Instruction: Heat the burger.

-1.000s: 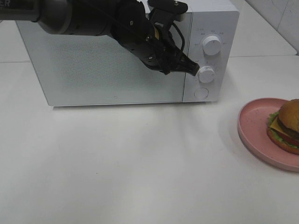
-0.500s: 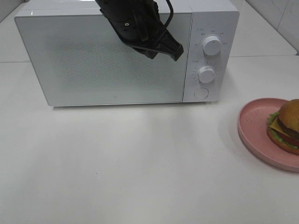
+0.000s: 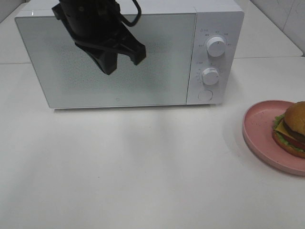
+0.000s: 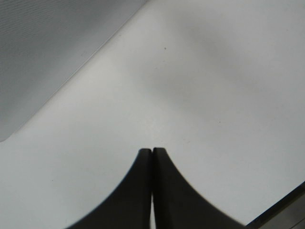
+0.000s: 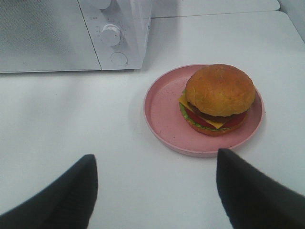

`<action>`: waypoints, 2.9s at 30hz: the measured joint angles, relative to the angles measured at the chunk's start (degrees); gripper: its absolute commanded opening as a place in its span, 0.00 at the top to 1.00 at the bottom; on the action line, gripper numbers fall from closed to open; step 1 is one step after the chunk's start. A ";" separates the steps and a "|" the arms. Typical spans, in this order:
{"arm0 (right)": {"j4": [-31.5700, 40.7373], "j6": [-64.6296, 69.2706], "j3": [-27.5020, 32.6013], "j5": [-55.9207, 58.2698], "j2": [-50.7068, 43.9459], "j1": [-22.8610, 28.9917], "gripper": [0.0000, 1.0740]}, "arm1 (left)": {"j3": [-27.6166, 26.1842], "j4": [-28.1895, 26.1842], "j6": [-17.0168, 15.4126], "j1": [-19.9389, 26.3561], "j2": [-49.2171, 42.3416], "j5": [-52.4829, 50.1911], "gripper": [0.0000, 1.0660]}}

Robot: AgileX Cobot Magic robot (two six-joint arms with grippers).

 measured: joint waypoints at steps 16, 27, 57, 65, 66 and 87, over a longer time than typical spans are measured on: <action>0.00 0.00 0.00 0.00 0.00 0.00 0.38 | 6.93 -2.81 -0.11 21.94 -14.27 0.11 1.00; 0.00 0.00 0.00 0.00 0.00 0.00 0.38 | 23.43 -1.78 -1.55 33.63 -33.17 0.23 1.00; 0.00 0.00 0.00 0.00 0.00 0.00 0.38 | 67.84 -8.42 0.06 33.63 -95.74 -8.14 1.00; 0.00 0.00 0.00 0.00 0.00 0.00 0.38 | 68.30 -8.54 2.29 33.63 -104.97 -9.05 1.00; 0.00 0.00 0.00 0.00 0.00 0.00 0.38 | 68.30 -8.54 2.41 33.63 -105.08 -9.05 1.00; 0.00 0.00 0.00 0.00 0.00 0.00 0.38 | 68.30 -8.94 2.64 33.63 -105.14 -9.05 1.00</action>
